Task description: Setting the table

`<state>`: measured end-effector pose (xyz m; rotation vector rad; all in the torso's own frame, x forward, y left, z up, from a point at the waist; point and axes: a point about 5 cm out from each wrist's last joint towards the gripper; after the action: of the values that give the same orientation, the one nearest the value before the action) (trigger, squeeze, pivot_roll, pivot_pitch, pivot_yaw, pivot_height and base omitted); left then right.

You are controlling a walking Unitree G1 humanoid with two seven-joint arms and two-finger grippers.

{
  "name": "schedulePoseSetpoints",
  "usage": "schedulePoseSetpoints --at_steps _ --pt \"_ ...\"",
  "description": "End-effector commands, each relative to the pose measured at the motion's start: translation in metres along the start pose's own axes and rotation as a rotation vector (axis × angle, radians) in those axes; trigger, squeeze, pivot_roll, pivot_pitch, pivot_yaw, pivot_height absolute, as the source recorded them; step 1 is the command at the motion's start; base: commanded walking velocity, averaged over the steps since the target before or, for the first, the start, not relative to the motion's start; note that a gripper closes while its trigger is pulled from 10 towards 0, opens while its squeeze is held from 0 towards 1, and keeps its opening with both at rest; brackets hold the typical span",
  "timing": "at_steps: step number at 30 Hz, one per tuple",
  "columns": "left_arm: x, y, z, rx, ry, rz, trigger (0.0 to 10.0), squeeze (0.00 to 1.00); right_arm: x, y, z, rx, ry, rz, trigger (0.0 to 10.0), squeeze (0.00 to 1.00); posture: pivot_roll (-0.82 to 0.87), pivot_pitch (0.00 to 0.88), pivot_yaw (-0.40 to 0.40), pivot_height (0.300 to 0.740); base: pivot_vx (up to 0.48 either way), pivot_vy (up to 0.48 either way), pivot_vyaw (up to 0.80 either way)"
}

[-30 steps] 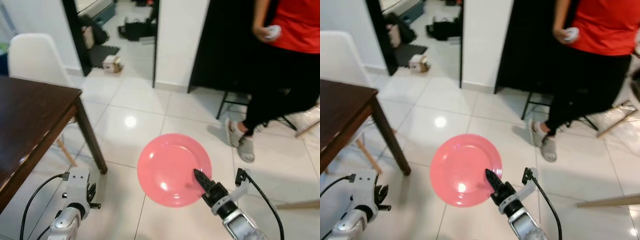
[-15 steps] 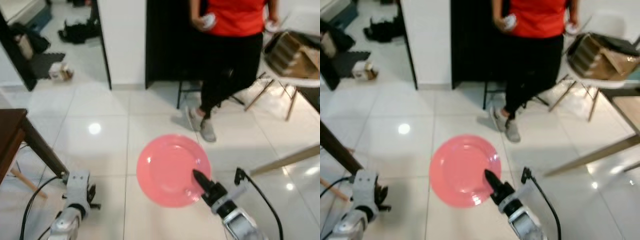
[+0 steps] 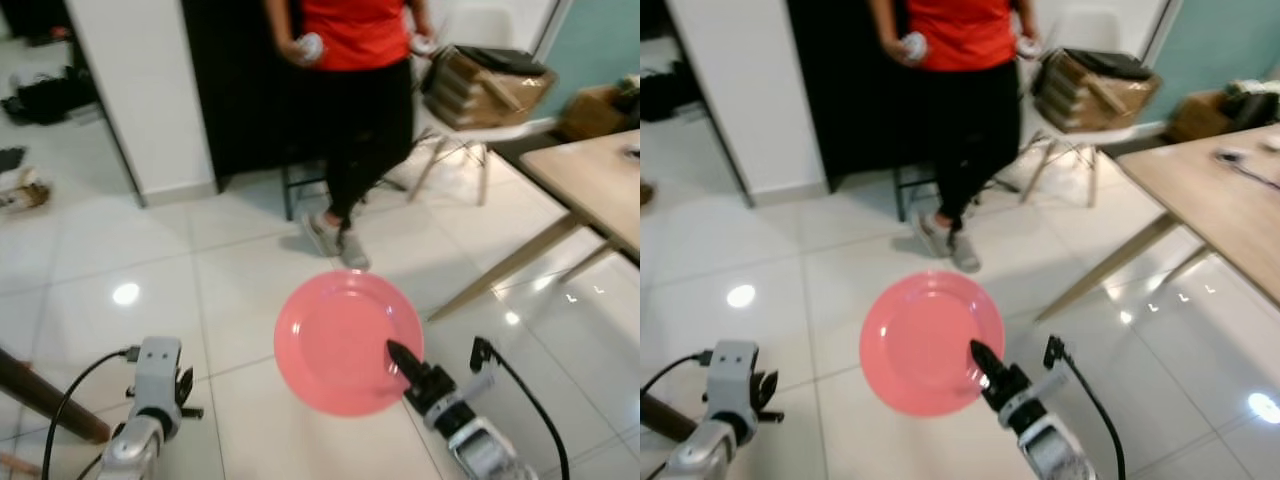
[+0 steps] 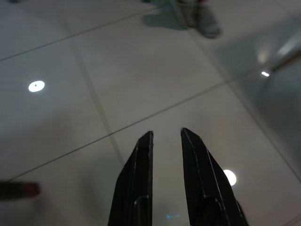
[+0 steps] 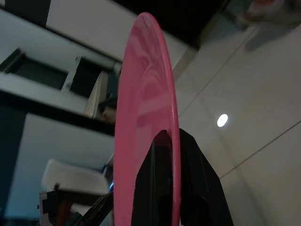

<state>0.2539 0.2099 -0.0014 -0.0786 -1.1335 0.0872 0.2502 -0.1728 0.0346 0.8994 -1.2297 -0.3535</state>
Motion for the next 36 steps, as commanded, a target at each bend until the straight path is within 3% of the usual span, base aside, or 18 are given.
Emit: schedulePoseSetpoints --at_steps 1,36 --pt "-0.0089 0.0059 0.0049 0.016 0.033 -0.008 10.0 0.0 -0.0049 -0.0013 0.0024 -0.005 0.011 -0.008 10.0 0.0 -0.05 0.015 0.064 0.74 0.0 0.0 -0.77" --pt "-0.0098 0.0053 0.0052 0.015 0.036 -0.005 10.0 0.0 -0.0065 -0.0011 0.0039 -0.008 0.017 -0.008 10.0 0.0 -0.05 0.022 0.063 0.74 0.0 0.0 -0.78"
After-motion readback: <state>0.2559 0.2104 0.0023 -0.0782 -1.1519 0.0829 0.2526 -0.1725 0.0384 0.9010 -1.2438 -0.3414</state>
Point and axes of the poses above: a point about 5 cm out from each wrist's last joint towards the gripper, its own z axis pointing back from the gripper into the wrist, its own x axis along the axis of the wrist's last joint, y = z × x, and after that the axes turned 8 degrees about z, right-handed
